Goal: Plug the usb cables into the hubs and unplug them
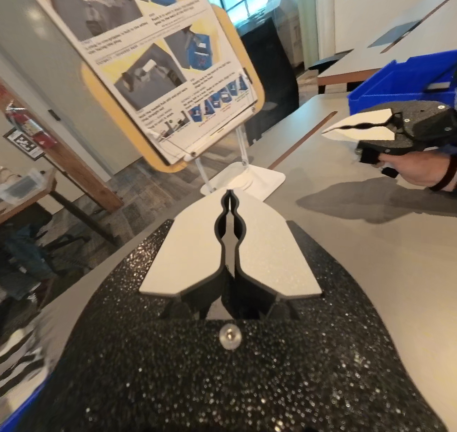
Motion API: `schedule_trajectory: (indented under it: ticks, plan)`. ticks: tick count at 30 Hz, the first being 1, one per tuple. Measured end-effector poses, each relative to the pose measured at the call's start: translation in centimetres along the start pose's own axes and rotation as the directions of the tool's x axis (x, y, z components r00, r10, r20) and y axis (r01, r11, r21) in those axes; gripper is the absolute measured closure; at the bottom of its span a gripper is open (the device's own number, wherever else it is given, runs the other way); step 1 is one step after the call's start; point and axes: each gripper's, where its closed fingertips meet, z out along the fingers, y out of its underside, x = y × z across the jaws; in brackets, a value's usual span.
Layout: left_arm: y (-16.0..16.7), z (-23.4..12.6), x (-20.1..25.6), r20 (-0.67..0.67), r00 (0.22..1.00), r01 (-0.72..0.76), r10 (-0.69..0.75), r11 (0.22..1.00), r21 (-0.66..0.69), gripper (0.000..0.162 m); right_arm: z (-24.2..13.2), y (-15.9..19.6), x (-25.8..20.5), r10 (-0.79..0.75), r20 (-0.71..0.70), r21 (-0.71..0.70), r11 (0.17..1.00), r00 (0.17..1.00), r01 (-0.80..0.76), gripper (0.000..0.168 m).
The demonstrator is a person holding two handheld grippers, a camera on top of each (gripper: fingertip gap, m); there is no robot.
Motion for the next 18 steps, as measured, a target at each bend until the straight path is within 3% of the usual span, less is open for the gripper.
schedule_trajectory:
  ticks: [7,14,18]
  plan:
    - [-0.9,-7.8,-8.5,0.178,0.977,0.12,-0.118,0.993,0.002,0.162,0.3,-1.3,-2.4,-0.216,0.036,0.01,0.976,0.976,0.216,0.168]
    - [5.6,-17.1,-19.4,0.58,0.806,0.23,-0.12,0.966,-0.119,0.162,0.5,-4.6,-4.9,-0.326,0.05,0.089,0.943,0.944,0.321,0.168]
    - [6.9,-19.8,-22.0,0.667,0.737,0.232,-0.111,0.968,-0.095,0.162,1.0,-6.5,-6.7,-0.252,0.116,0.088,0.966,0.961,0.242,0.168]
